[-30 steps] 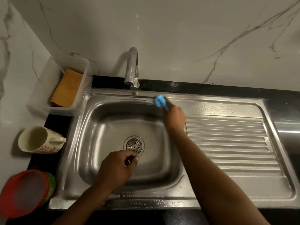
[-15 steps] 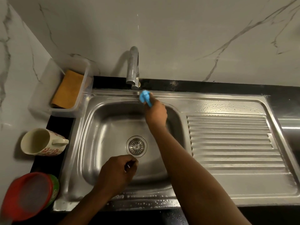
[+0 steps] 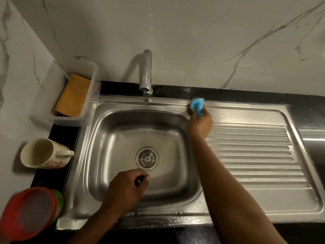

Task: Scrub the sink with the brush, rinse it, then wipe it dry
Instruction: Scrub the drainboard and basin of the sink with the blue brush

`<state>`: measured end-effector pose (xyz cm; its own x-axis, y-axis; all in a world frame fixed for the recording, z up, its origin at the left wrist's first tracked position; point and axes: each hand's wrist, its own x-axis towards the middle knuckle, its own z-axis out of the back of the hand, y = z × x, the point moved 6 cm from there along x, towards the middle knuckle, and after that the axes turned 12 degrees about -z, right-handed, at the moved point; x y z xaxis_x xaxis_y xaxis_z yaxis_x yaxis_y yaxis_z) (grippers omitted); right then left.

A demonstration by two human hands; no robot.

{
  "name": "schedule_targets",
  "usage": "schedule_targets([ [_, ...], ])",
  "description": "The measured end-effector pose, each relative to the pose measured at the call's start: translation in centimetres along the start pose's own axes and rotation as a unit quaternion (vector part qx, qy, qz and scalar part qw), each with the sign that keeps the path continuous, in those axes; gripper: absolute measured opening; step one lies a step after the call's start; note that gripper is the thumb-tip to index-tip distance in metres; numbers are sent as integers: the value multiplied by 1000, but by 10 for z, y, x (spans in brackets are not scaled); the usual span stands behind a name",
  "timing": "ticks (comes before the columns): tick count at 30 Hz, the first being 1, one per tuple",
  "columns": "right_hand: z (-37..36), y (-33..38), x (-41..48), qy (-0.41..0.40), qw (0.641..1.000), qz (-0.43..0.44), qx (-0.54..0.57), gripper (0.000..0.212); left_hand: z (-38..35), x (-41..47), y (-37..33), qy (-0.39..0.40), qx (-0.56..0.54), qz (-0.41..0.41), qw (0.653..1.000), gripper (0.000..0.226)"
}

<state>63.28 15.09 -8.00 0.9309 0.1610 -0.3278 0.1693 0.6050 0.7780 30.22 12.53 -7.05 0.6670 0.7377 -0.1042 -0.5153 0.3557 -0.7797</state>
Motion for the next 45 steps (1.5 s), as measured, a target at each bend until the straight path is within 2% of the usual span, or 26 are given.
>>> schedule_targets([
  [3,-58,1,-53,88,992,59,-69,37,1,-1,-2,2,-7,10,1000,7],
  [7,-119,14,-102,183,946,174,-201,63,8,3,-3,-3,20,19,1000,9],
  [9,-123,17,-103,186,926,219,-245,67,12,6,-2,-11,23,14,1000,8],
  [12,-100,7,-80,138,890,296,-318,65,15,7,0,-13,18,4,1000,7],
  [13,-84,1,-65,115,898,289,-312,62,15,7,1,-13,16,4,1000,8],
  [16,-33,-16,-28,54,956,192,-214,51,16,4,5,-15,13,7,1000,9],
  [19,-21,-20,-29,19,976,137,-165,50,15,2,6,-8,7,3,1000,9],
  [21,-40,-17,-45,36,980,114,-158,54,17,1,6,-7,8,4,1000,9],
  [24,-89,-3,-82,108,951,177,-228,65,24,-3,9,-25,12,19,999,8],
  [27,-129,11,-114,170,902,269,-293,69,31,-9,11,-35,23,29,999,7],
  [30,-145,22,-123,176,855,342,-348,66,34,-14,14,-32,19,38,999,5],
  [33,-127,19,-100,154,836,361,-384,67,33,-16,15,-32,26,29,999,8],
  [35,-96,7,-71,125,850,345,-378,68,34,-15,15,-36,28,26,999,10],
  [38,-44,-15,-37,74,896,299,-319,67,34,-14,14,-47,20,21,998,10],
  [40,-29,-25,-35,61,913,270,-301,71,34,-15,15,-50,14,23,998,10],
  [43,-43,-22,-50,69,919,257,-292,75,35,-15,18,-49,7,20,999,9],
  [45,-67,-12,-65,91,904,273,-316,75,37,-17,21,-49,5,20,999,9],
])
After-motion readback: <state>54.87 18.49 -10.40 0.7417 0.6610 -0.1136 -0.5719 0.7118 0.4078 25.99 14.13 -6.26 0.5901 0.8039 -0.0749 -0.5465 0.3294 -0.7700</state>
